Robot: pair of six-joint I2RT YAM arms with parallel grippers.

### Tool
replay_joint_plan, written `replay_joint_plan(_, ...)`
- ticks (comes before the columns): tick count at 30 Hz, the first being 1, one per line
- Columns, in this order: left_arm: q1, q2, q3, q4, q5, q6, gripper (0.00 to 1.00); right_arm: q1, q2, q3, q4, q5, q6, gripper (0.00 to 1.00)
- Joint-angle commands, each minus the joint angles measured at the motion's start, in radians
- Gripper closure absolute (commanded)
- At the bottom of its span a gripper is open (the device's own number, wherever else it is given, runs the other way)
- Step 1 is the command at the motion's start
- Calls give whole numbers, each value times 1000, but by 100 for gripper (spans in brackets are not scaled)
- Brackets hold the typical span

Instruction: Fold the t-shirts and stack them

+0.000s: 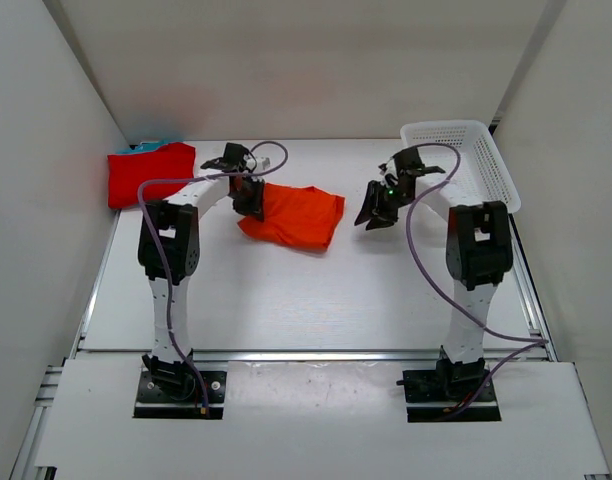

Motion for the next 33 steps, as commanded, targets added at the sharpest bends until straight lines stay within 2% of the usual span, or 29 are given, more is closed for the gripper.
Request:
replay_joint_plan(1,27,-74,100,-43,-244,101,100,-33,-145,-46,-4,30,-34,51)
replay_joint_plan(9,62,-57,210,-2,-569,254,100,-79,-238,-132,21,35,-34,50)
replay_joint_plan(17,101,-96,192,179,-844,412,100,-87,-239,-120,9,36,-39,52)
replay_joint_plan(22,125,-152,161,293,-910,499,100,-84,-238,-121,13,36,-36,52)
replay_joint_plan(33,242,-221,101,311,-910,541,100,-86,-242,-144,10,33,-42,51)
